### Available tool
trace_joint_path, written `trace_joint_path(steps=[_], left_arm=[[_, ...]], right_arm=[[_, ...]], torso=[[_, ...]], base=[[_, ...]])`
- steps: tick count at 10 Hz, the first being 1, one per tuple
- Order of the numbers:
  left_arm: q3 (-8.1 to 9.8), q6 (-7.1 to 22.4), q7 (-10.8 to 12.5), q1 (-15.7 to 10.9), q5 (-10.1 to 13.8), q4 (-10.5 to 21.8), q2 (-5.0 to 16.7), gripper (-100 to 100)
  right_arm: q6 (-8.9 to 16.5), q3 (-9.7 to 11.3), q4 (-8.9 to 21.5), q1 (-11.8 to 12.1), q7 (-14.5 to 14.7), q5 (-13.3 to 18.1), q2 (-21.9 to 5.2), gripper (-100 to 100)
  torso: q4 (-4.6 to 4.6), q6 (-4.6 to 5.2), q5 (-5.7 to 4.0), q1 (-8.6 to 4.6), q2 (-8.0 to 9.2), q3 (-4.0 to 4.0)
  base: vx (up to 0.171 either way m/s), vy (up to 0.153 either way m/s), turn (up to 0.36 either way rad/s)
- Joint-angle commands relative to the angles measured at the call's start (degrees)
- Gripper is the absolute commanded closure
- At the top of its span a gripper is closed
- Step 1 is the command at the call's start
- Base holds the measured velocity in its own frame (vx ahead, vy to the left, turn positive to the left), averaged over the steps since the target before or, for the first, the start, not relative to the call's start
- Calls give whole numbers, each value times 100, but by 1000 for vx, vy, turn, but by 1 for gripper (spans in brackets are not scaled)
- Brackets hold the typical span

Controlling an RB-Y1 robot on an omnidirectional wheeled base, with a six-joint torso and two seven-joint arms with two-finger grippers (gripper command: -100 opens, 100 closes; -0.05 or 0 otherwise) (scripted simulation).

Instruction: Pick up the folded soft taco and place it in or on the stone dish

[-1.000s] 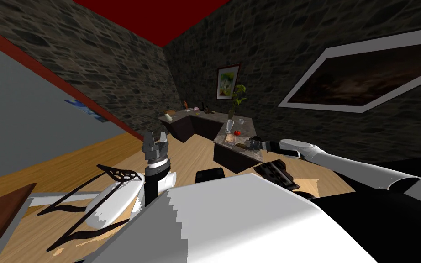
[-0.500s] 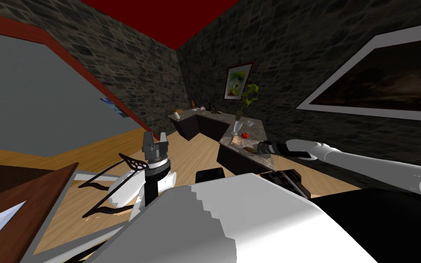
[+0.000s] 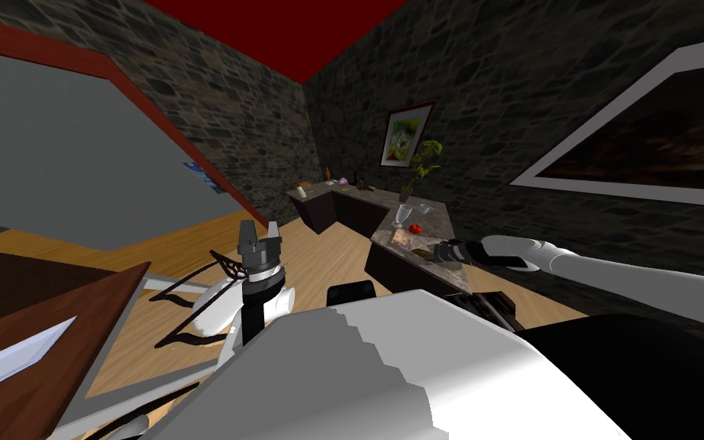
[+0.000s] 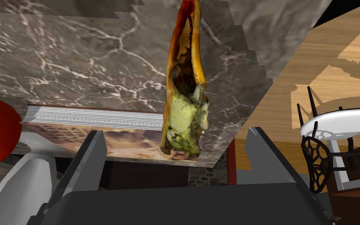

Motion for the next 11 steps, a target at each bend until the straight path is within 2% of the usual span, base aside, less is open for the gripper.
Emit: trace_joint_path(steps=[1,2,3,7,8,9,10,11], left_arm=[[0,0,0,0,0,0,0,0],[0,0,0,1,0,0,0,0],[0,0,0,1,0,0,0,0],[0,0,0,0,0,0,0,0],[0,0,0,0,0,0,0,0],[0,0,0,0,0,0,0,0],[1,0,0,1,0,0,0,0],[0,0,0,0,0,0,0,0]], right_arm=[[107,59,41,20,64,51,164,-100],[47,51,42,-17,31,49,115,-100],[61,58,45,-19,36,55,127,100],[51,59,40,-19,42,58,124,100],[51,59,39,-19,42,58,125,0],[7,-11,-54,0,-26,-8,-58,100],[22,12,-12,0,19,11,20,100],[14,4,-16,3,11,5,4,0]], torso=[[0,0,0,0,0,0],[-2,2,0,-2,-8,-5],[-1,3,1,-2,-3,-2],[2,7,-1,-7,6,3],[2,7,-1,-7,6,4],[3,8,-1,-6,6,4],[6,15,4,-9,19,11],[6,10,0,-8,18,11]], base=[[50,5,80],[24,1,8],[0,0,0],[0,0,0],[0,0,0],[-31,-12,-117],[-19,-9,-34],[0,0,0]])
